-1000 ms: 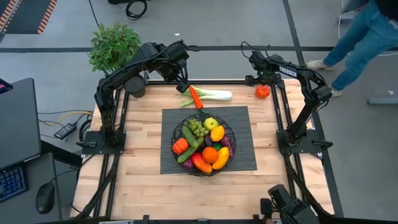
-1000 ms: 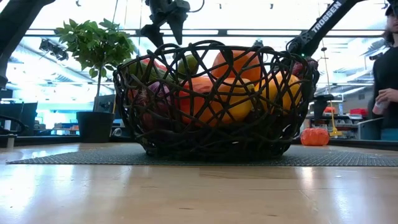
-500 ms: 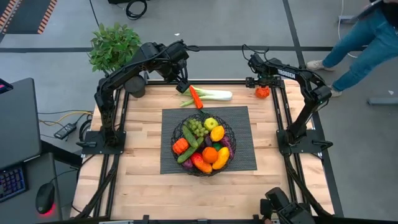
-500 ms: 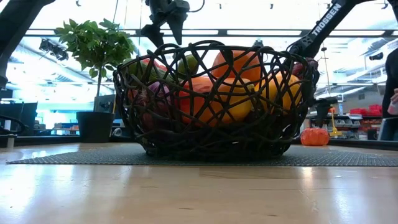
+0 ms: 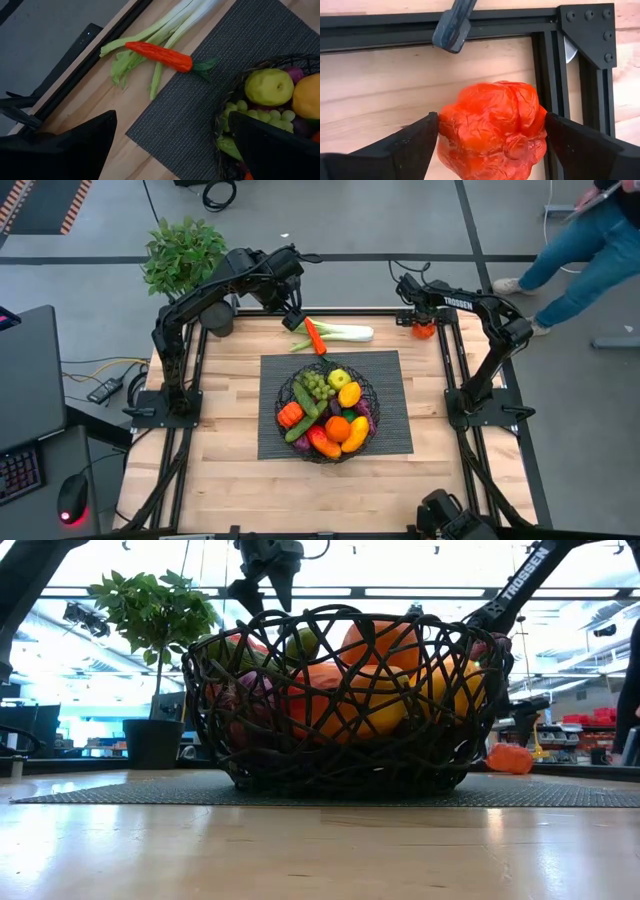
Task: Build produce basket
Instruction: Put the orange pumpkin into the black wire basket
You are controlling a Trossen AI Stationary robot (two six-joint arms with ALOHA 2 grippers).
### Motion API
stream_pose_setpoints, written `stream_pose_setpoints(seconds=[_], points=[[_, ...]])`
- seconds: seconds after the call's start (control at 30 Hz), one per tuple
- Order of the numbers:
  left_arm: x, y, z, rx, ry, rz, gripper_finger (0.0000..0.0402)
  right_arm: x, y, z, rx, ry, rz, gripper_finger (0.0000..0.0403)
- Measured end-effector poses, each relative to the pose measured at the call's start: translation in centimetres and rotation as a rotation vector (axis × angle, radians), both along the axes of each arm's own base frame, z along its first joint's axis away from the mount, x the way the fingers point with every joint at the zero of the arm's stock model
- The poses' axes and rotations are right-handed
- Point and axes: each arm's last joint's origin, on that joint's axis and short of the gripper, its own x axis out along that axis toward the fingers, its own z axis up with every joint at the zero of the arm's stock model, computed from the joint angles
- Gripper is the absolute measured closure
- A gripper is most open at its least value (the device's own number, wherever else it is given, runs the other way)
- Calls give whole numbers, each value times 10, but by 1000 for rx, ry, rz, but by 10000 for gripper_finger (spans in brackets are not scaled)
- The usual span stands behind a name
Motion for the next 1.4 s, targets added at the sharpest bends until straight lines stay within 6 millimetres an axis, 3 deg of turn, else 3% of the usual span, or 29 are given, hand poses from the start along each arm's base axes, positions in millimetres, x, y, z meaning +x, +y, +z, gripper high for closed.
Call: stream_pose_setpoints(seconds=[0.43, 0.67, 0.87, 1.07, 1.4], points=[[0, 1, 0, 14, 10, -37, 12, 2, 6, 0, 58, -42, -25, 54], [0, 1, 0, 16, 7, -37, 12, 23, 4, 18, 106, -156, 86, 55], [-1, 5, 1, 22, -4, -26, 12, 47, 1, 49, 118, -314, 208, 55], [-4, 10, 1, 20, -5, -4, 12, 73, 9, 95, 177, -481, 408, 55], [-11, 25, 2, 35, -24, 39, 12, 124, 65, 172, 251, -688, 724, 55]])
